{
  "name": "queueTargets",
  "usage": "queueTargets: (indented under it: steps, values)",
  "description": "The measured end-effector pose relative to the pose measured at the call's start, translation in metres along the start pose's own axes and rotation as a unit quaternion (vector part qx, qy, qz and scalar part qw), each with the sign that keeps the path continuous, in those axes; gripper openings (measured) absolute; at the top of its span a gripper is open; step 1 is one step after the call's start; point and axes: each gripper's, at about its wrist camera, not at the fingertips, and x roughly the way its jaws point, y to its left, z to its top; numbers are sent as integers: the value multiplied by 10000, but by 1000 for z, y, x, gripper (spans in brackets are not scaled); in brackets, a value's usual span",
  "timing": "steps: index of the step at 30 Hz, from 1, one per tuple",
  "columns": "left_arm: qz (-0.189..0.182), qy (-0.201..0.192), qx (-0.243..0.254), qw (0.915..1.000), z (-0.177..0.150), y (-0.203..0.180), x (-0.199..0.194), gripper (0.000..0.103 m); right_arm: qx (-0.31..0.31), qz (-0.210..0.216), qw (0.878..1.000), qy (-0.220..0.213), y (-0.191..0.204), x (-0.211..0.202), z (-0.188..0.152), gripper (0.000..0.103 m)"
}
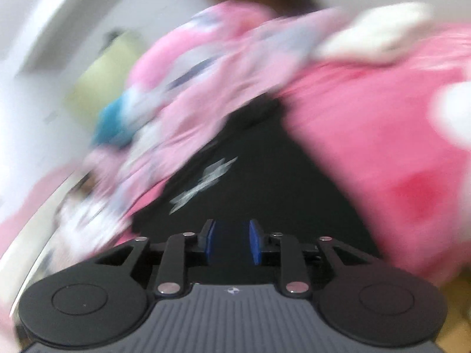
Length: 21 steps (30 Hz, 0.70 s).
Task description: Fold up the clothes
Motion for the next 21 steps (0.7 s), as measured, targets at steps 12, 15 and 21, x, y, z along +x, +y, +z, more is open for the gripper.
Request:
queueTargets:
  steps: [12,15,21]
  values:
    - [533,23,277,9982,-5,-18,5,30,-23,-521,9972,529,-49,16,-13,30]
    - [842,-23,392,9957,-5,-24,6,7,-318,-681,9958,524,-39,16,-19,15]
    - [1031,-134,626,9926,-11,-40,-6,2,-555,-741,9952,312,-24,-6,-17,2]
